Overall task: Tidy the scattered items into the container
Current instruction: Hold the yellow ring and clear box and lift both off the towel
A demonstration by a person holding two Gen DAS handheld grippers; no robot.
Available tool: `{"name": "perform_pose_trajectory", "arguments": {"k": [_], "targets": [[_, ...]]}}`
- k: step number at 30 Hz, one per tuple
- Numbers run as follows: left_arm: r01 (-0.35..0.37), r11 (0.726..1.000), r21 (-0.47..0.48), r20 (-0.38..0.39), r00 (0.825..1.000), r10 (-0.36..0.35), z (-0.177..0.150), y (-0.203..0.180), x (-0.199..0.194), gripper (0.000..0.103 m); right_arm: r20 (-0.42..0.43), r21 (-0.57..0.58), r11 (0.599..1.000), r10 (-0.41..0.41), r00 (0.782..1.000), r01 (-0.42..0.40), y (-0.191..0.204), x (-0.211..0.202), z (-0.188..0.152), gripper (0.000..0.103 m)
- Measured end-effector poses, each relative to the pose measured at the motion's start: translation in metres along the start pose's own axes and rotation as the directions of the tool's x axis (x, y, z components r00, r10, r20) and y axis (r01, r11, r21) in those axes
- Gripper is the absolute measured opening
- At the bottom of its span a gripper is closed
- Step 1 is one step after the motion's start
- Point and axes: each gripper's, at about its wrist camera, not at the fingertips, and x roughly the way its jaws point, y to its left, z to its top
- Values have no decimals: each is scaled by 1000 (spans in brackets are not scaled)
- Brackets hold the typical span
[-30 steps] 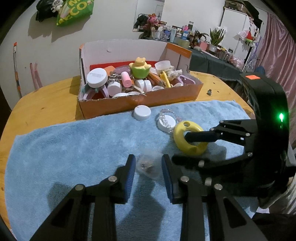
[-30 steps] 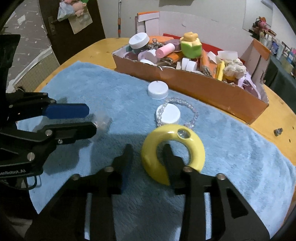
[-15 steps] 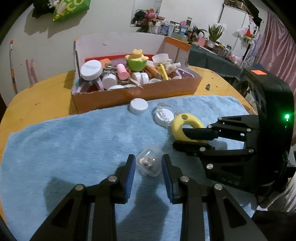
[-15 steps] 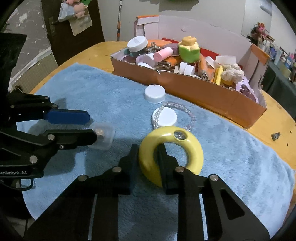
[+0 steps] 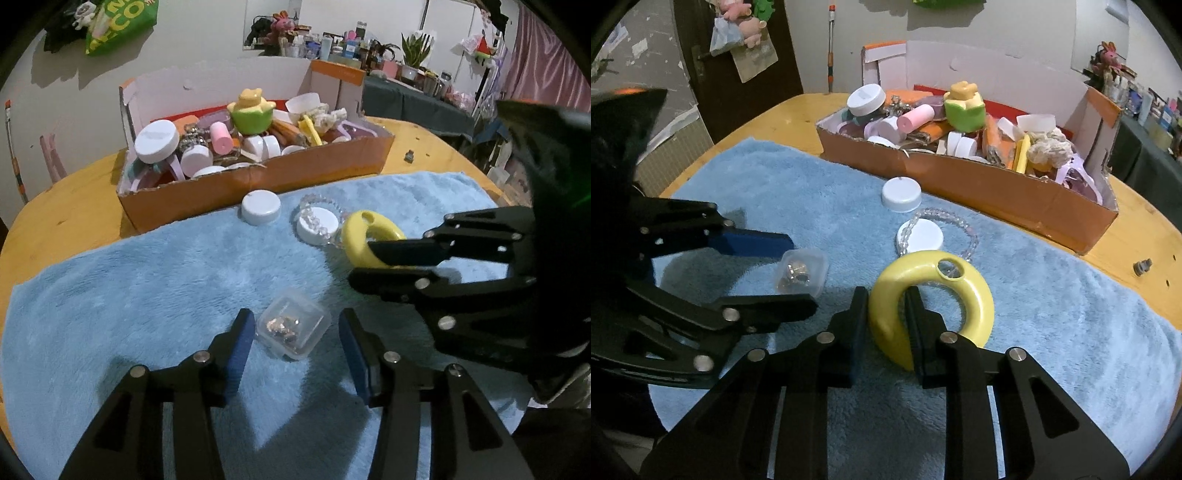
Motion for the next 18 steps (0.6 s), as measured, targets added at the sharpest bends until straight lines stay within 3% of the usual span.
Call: {"name": "perform_pose_trajectory", "arguments": {"k": [6, 18], "targets": [[-20, 1000, 23, 11, 1000, 19, -1, -1, 5, 44, 19, 27, 999, 16, 1000, -16, -6, -6, 1, 19], [1, 1000, -4, 32, 999, -1, -2, 3, 0, 44, 31, 47, 998, 35, 999, -36, -10, -10, 4, 18]]}}
